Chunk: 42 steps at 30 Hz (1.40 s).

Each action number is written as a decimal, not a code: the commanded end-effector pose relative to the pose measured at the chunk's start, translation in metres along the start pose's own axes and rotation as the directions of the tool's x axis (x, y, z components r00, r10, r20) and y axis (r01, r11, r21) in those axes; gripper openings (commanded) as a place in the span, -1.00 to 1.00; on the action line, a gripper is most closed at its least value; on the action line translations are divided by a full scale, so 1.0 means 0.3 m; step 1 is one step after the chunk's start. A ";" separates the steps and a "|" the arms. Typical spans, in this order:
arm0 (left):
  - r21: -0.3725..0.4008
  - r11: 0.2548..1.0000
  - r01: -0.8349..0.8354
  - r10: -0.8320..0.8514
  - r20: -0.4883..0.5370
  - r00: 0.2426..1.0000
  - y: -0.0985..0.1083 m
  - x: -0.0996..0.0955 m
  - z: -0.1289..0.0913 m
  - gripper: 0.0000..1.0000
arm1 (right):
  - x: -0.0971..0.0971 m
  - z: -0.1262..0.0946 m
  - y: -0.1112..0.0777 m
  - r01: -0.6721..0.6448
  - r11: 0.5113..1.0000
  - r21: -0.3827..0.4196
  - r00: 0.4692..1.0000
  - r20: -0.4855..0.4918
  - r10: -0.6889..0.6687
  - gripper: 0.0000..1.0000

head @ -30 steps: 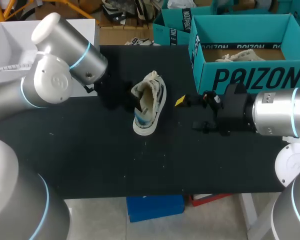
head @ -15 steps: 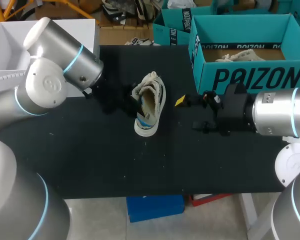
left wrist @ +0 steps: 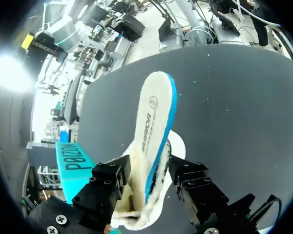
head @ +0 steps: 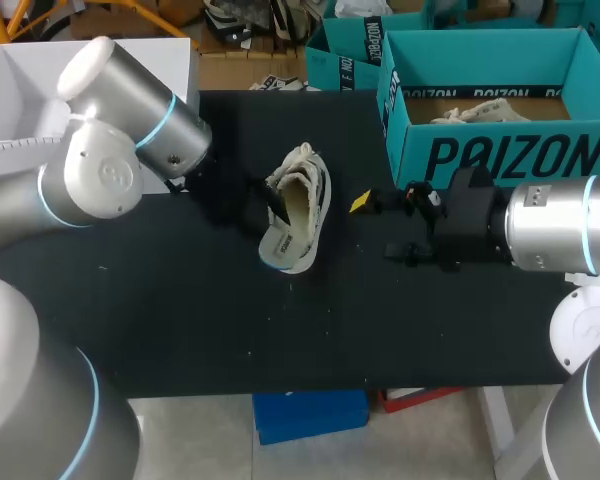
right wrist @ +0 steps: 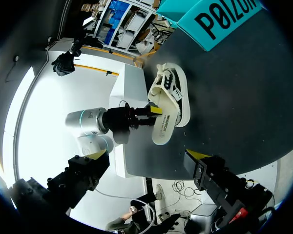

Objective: Take the shoe out of the shoebox, open the shoe tongue, remove and reinsert the insole, then place the shoe into the shoebox

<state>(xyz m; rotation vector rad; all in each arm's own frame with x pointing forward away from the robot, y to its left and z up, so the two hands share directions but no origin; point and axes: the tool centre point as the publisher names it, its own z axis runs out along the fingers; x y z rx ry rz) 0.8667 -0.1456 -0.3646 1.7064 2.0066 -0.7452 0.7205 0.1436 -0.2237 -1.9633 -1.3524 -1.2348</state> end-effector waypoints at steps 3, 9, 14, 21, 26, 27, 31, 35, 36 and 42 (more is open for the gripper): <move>-0.028 1.000 0.001 -0.002 -0.022 1.000 0.047 -0.014 -0.035 -0.02 | 0.001 -0.001 0.000 0.000 1.000 0.000 1.000 0.001 0.000 1.00; -0.049 0.999 -0.003 0.000 -0.048 0.999 0.070 -0.008 -0.008 -0.03 | 0.001 -0.001 0.000 0.000 1.000 0.000 1.000 0.001 0.000 1.00; -0.055 0.998 -0.002 -0.001 -0.056 0.998 0.078 -0.009 0.014 -0.04 | 0.001 -0.001 0.000 0.000 1.000 0.000 1.000 0.001 0.000 1.00; -0.033 0.999 0.030 -0.030 -0.011 0.999 0.099 -0.023 0.030 -0.05 | 0.001 -0.001 0.000 0.000 1.000 0.000 1.000 0.001 0.000 1.00; -0.025 0.999 0.033 -0.033 0.001 0.999 0.102 -0.038 0.038 -0.04 | 0.001 -0.001 0.000 0.000 1.000 0.000 1.000 0.001 0.000 1.00; -0.021 0.999 0.036 -0.036 0.007 0.999 0.101 -0.038 0.040 -0.05 | 0.001 -0.001 0.000 0.000 1.000 0.000 1.000 0.001 0.000 1.00; 0.005 0.998 0.057 -0.057 0.033 0.998 0.101 -0.040 0.050 -0.04 | 0.001 -0.001 0.000 0.000 1.000 0.000 1.000 0.001 0.000 1.00; 0.037 0.998 0.056 -0.058 0.059 0.997 0.081 -0.057 0.039 -0.03 | 0.001 -0.001 0.000 0.000 1.000 0.000 1.000 0.001 0.000 1.00; 0.043 0.998 0.053 -0.055 0.064 0.996 0.074 -0.060 0.033 -0.02 | 0.001 -0.001 0.000 0.000 1.000 0.000 1.000 0.001 0.000 1.00; 0.065 0.997 0.040 -0.045 0.082 0.996 0.055 -0.073 0.006 0.08 | 0.001 -0.001 0.000 0.000 1.000 0.000 1.000 0.001 0.000 1.00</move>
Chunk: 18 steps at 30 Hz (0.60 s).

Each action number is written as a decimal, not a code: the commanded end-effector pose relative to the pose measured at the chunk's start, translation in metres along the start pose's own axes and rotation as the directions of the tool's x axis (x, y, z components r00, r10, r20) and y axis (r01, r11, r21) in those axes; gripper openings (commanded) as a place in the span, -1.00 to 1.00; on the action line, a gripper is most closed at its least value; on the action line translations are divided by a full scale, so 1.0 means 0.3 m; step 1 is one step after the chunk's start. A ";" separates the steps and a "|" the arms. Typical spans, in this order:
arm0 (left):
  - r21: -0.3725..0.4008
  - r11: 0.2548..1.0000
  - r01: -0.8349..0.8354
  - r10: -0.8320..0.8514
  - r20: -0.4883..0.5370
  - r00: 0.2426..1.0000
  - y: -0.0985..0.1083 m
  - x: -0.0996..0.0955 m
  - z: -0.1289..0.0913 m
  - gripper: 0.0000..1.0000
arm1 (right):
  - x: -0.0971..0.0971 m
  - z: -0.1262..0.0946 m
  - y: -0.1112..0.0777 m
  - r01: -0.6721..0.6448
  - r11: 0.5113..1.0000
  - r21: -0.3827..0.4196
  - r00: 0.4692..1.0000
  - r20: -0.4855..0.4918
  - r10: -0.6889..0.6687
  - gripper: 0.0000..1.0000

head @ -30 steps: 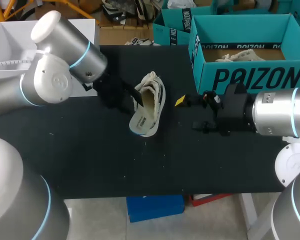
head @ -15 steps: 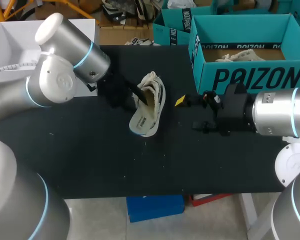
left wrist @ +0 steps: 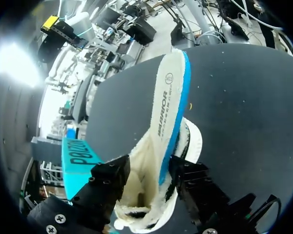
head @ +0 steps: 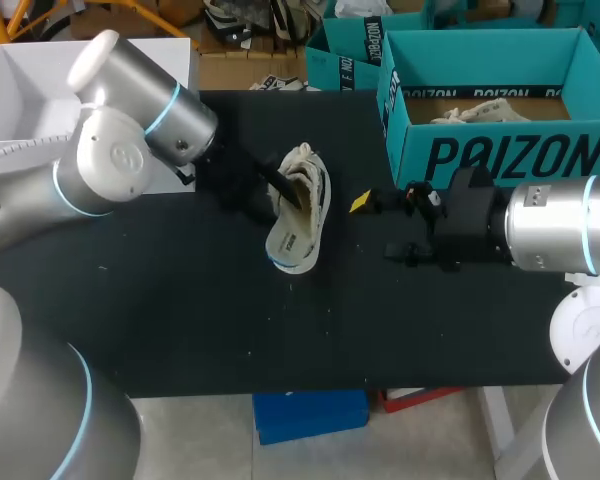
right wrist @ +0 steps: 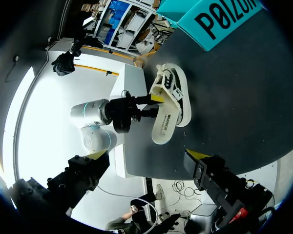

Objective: Take the shoe out of the shoebox, open the shoe tongue, remove and reinsert the insole, then place the shoe into the shoebox

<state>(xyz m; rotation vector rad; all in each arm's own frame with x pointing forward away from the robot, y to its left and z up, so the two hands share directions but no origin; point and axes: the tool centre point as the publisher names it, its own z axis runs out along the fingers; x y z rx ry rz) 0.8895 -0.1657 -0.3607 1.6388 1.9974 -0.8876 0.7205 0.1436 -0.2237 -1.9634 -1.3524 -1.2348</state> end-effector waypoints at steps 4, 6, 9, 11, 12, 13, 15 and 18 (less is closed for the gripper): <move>0.008 1.000 -0.015 0.015 0.013 1.000 -0.017 -0.012 -0.029 0.13 | 0.001 -0.001 0.001 0.000 1.000 0.000 1.000 0.001 0.000 1.00; 0.011 1.000 -0.020 0.020 0.016 1.000 -0.021 -0.020 -0.025 0.15 | 0.001 -0.001 0.001 0.000 1.000 0.000 1.000 0.001 0.000 1.00; 0.011 0.999 -0.029 0.029 0.009 1.000 -0.029 -0.025 -0.009 0.17 | 0.001 -0.001 0.001 0.000 1.000 0.000 1.000 0.001 0.000 1.00; 0.005 0.999 -0.034 0.034 -0.007 0.999 -0.025 -0.016 0.011 0.17 | 0.001 -0.001 0.001 0.000 1.000 0.000 1.000 0.001 0.000 1.00; -0.004 0.999 -0.040 0.040 -0.020 0.999 -0.023 -0.010 0.018 0.17 | 0.001 -0.001 0.001 0.000 1.000 0.000 1.000 0.001 0.000 1.00; -0.008 0.999 -0.040 0.040 -0.024 0.999 -0.022 -0.006 0.022 0.17 | 0.001 -0.001 0.001 0.000 1.000 0.000 1.000 0.001 0.000 1.00; -0.012 1.000 -0.028 0.028 -0.027 0.999 -0.016 0.006 0.030 0.18 | 0.001 -0.001 0.001 0.000 1.000 0.000 1.000 0.001 0.000 1.00; -0.018 0.999 -0.028 0.028 -0.034 0.999 -0.011 0.013 0.031 0.16 | 0.001 -0.001 0.001 0.000 1.000 0.000 1.000 0.001 0.000 1.00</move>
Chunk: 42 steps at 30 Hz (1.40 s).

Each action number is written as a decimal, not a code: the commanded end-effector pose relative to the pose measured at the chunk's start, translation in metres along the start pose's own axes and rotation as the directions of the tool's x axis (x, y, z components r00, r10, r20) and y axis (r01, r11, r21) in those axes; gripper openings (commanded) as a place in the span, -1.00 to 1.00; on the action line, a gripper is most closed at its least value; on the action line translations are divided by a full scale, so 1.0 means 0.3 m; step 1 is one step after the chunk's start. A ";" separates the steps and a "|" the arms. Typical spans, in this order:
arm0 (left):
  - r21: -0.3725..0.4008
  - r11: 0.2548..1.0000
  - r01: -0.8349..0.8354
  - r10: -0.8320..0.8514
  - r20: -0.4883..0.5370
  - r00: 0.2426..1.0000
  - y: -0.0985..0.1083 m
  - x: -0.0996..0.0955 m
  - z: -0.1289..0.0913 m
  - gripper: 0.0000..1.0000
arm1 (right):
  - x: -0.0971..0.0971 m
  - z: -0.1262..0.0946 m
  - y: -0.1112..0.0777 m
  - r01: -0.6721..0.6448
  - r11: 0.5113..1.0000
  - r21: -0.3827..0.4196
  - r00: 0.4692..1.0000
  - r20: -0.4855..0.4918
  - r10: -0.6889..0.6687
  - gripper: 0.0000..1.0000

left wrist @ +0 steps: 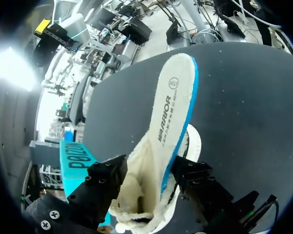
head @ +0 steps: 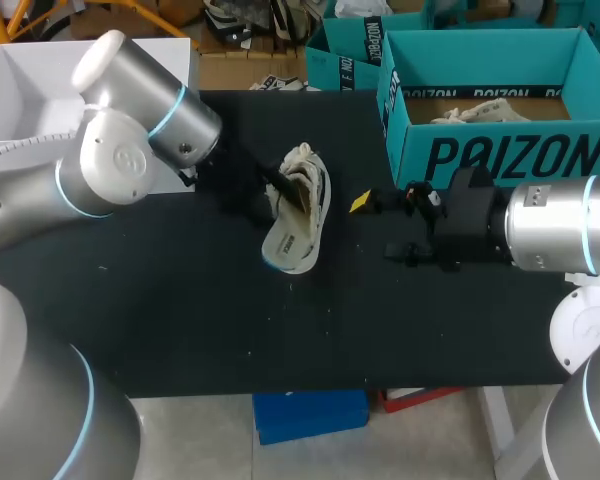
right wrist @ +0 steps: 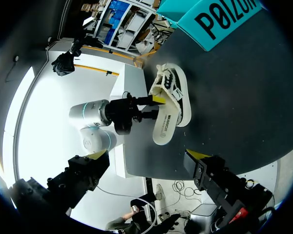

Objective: Take the shoe out of the shoebox, open the shoe tongue, remove and reinsert the insole, then place the shoe into the shoebox

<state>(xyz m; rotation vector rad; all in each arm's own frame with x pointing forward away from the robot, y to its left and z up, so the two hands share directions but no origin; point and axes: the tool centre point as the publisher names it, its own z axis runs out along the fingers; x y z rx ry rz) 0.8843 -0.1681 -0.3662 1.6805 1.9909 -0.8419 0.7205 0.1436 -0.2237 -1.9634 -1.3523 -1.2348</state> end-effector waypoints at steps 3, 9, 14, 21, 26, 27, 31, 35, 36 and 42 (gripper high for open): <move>-0.023 1.000 -0.006 0.006 -0.017 1.000 0.007 0.008 0.005 0.18 | 0.001 -0.001 0.000 0.000 1.000 0.000 1.000 0.001 0.000 1.00; -0.057 0.998 -0.010 0.008 -0.030 1.000 0.039 0.015 -0.016 0.16 | 0.001 -0.001 0.000 0.000 1.000 0.000 1.000 0.001 0.000 1.00; -0.077 0.997 -0.009 0.007 -0.025 1.000 0.053 0.010 -0.026 -0.03 | 0.001 -0.001 0.000 0.000 1.000 0.000 1.000 0.001 0.000 1.00; -0.088 0.996 -0.005 0.003 -0.025 1.000 0.067 0.018 -0.021 -0.39 | 0.001 -0.001 0.000 0.000 1.000 0.000 1.000 0.001 0.000 1.00; -0.088 0.996 0.004 -0.007 -0.031 0.999 0.072 0.032 -0.014 -0.87 | 0.001 -0.001 0.000 0.000 1.000 0.000 1.000 0.001 0.000 1.00; -0.087 0.996 0.005 -0.008 -0.031 0.999 0.073 0.034 -0.013 -1.00 | 0.001 -0.001 0.000 0.000 1.000 0.000 1.000 0.001 0.000 1.00; -0.085 0.996 0.001 -0.003 -0.024 1.000 0.065 0.033 -0.016 -1.00 | 0.001 -0.001 0.000 0.000 1.000 0.000 1.000 0.001 0.000 1.00; -0.076 0.997 0.002 -0.002 0.000 1.000 0.046 0.029 -0.022 -1.00 | 0.001 -0.001 0.000 0.000 1.000 0.000 1.000 0.001 0.000 1.00; -0.067 0.998 0.009 -0.007 0.017 1.000 0.038 0.027 -0.026 -1.00 | 0.001 -0.001 0.000 0.000 1.000 0.000 1.000 0.001 0.000 1.00; -0.029 1.000 0.003 -0.001 0.064 0.998 -0.015 0.014 -0.045 -1.00 | 0.001 -0.001 0.000 0.000 1.000 0.000 1.000 0.001 0.000 1.00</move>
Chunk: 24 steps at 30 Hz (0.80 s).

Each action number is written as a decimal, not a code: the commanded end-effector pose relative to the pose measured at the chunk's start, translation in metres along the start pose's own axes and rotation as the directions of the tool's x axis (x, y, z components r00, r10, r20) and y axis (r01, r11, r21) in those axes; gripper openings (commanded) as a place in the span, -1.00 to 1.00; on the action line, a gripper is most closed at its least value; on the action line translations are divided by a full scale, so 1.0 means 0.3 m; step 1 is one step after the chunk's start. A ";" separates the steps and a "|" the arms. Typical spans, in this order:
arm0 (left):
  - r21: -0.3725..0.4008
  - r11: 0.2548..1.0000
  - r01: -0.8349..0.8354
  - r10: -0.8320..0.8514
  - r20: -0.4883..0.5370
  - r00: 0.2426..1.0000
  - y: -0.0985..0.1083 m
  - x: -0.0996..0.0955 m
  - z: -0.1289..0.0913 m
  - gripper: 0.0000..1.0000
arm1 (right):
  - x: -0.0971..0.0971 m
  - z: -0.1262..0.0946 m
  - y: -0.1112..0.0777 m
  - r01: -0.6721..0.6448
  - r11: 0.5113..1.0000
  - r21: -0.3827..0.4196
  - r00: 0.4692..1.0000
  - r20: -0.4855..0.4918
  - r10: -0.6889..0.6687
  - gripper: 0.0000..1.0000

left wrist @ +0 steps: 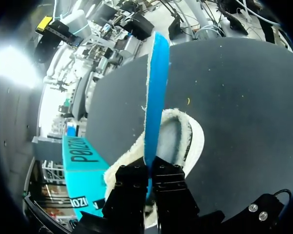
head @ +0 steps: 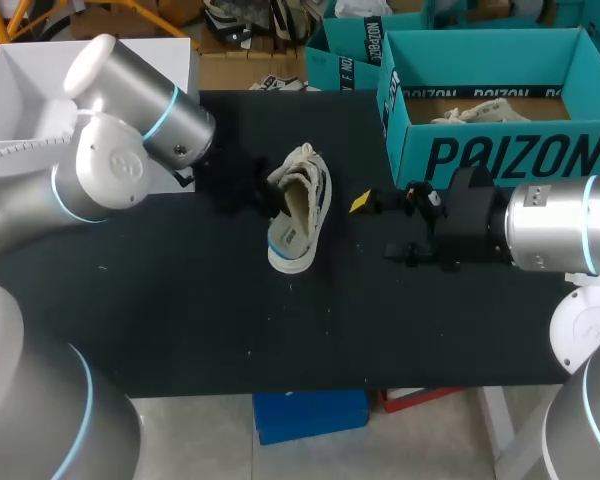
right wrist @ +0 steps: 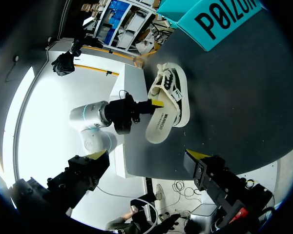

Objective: Take the shoe out of the shoebox, open the shoe tongue, remove and reinsert the insole, then place the shoe into the shoebox

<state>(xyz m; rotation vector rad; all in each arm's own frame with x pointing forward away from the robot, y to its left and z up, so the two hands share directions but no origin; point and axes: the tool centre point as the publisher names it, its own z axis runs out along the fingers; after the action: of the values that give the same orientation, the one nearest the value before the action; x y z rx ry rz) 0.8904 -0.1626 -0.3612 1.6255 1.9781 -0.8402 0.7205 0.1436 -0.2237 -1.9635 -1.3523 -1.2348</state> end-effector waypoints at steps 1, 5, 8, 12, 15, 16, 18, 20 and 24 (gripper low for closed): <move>0.006 1.000 -0.010 0.010 0.033 0.999 -0.042 0.013 -0.024 -1.00 | 0.001 -0.001 0.000 0.000 1.000 0.000 1.000 0.001 0.000 1.00; 0.016 1.000 -0.020 0.019 0.043 0.999 -0.082 0.013 -0.029 -1.00 | 0.001 -0.001 0.000 0.000 1.000 0.000 1.000 0.001 0.000 1.00; -0.015 0.998 -0.059 0.059 0.019 0.998 -0.094 0.018 -0.024 -1.00 | 0.001 -0.001 0.000 0.000 1.000 0.000 1.000 0.001 0.000 1.00; -0.039 0.997 -0.072 0.072 -0.016 0.997 -0.080 0.032 -0.002 -1.00 | 0.001 -0.001 0.000 0.000 1.000 0.000 1.000 0.001 0.000 1.00; -0.058 0.996 -0.067 0.066 -0.026 0.998 -0.059 0.036 0.005 -1.00 | 0.001 -0.001 0.000 0.000 1.000 0.000 1.000 0.001 0.000 1.00; -0.067 0.996 -0.064 0.063 -0.029 0.998 -0.050 0.036 0.006 -1.00 | 0.001 -0.001 0.000 0.000 1.000 0.000 1.000 0.001 0.000 1.00; -0.081 0.995 -0.065 0.063 -0.033 0.997 -0.029 0.033 0.007 -1.00 | 0.001 -0.001 0.000 0.000 1.000 0.000 1.000 0.001 0.000 1.00; -0.097 0.993 -0.065 0.062 -0.034 0.997 -0.015 0.026 0.005 -1.00 | 0.001 -0.001 0.000 0.000 1.000 0.000 1.000 0.001 0.000 1.00; -0.118 0.991 -0.064 0.060 -0.037 0.997 0.020 0.018 0.007 -1.00 | 0.001 -0.001 0.000 0.000 1.000 0.000 1.000 0.001 0.000 1.00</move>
<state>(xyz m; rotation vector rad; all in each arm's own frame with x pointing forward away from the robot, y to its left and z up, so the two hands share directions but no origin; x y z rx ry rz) 0.8906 -0.1547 -0.3648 1.6314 1.9453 -0.6713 0.7205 0.1436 -0.2237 -1.9635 -1.3524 -1.2348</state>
